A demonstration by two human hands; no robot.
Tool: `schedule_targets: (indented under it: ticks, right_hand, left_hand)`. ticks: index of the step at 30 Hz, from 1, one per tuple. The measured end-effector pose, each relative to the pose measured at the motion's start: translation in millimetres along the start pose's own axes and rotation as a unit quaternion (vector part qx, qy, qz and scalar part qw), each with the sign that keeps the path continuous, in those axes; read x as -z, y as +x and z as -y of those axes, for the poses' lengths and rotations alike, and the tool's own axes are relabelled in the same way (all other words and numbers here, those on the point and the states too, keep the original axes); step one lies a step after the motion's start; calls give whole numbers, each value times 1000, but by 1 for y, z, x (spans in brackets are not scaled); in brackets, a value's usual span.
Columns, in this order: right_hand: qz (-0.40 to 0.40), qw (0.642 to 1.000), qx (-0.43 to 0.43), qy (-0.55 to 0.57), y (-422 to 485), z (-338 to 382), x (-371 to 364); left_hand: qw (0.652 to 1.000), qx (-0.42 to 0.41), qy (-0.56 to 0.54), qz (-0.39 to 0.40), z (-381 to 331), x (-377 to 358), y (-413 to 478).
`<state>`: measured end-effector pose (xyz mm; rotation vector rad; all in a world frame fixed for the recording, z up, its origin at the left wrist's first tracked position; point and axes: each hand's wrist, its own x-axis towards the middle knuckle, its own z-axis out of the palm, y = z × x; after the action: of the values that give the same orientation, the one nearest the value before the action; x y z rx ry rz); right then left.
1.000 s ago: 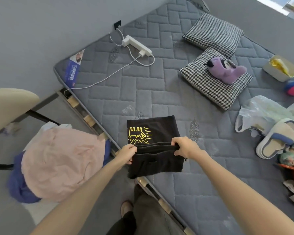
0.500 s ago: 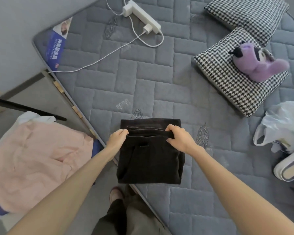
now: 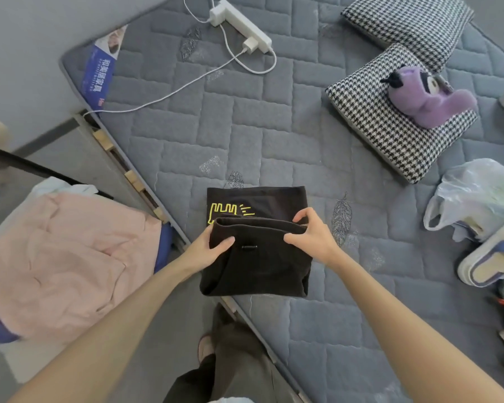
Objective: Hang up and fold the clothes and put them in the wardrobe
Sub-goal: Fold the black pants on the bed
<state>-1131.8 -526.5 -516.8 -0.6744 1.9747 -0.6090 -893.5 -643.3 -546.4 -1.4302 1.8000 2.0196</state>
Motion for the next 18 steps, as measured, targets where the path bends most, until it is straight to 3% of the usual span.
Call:
schedule_targets:
  ticks: [9,18]
  right_hand:
    - [100,991,-35,-84,-99,-64,-37]
    - [112,986,-51,-113,-116,-124,-77]
  left_hand:
    - [998,2,41,40,76,-49,-92]
    - [997,71,32,6,133,-90,-107]
